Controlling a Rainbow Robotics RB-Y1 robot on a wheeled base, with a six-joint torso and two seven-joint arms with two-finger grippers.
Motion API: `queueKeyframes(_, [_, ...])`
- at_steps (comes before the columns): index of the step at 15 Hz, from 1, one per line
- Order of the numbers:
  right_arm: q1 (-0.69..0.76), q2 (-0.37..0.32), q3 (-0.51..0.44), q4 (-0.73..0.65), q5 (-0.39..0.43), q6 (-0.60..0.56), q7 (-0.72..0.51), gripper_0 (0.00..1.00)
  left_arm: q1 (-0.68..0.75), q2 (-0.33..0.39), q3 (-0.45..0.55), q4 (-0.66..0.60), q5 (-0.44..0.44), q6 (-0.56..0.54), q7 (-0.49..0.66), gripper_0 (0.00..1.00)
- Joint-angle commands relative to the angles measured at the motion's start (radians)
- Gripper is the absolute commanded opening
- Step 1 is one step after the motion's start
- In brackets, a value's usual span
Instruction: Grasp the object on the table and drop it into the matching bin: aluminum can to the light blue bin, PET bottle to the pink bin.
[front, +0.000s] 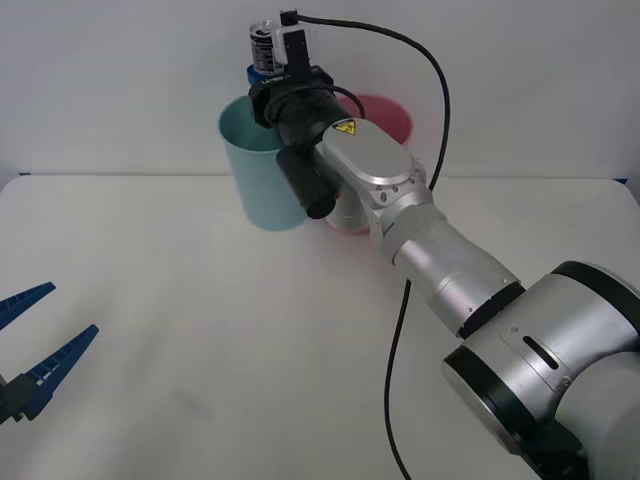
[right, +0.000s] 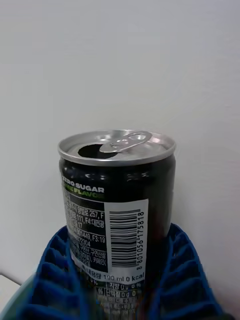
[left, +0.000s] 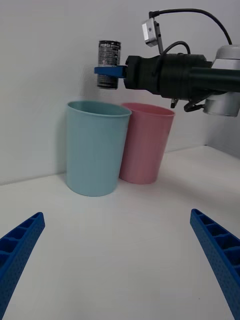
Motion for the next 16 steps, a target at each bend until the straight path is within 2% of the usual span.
queueKeyframes(1, [0.001, 0.0, 0.016, 0.0, -0.002, -0.002, 0.007, 1.0, 0.0, 0.0, 0.0, 0.0, 0.0, 0.0, 0.0, 1.0])
queueKeyframes(13, [0.001, 0.0, 0.03, -0.002, -0.017, -0.014, 0.01, 1.0, 0.0, 0.0, 0.0, 0.0, 0.0, 0.0, 0.0, 1.0])
queueKeyframes(15, [0.024, -0.018, 0.084, -0.051, -0.077, -0.031, 0.013, 1.0, 0.0, 0.0, 0.0, 0.0, 0.0, 0.0, 0.0, 1.0])
queueKeyframes(16, [0.064, -0.059, 0.122, -0.134, -0.123, -0.036, 0.016, 1.0, 0.0, 0.0, 0.0, 0.0, 0.0, 0.0, 0.0, 1.0])
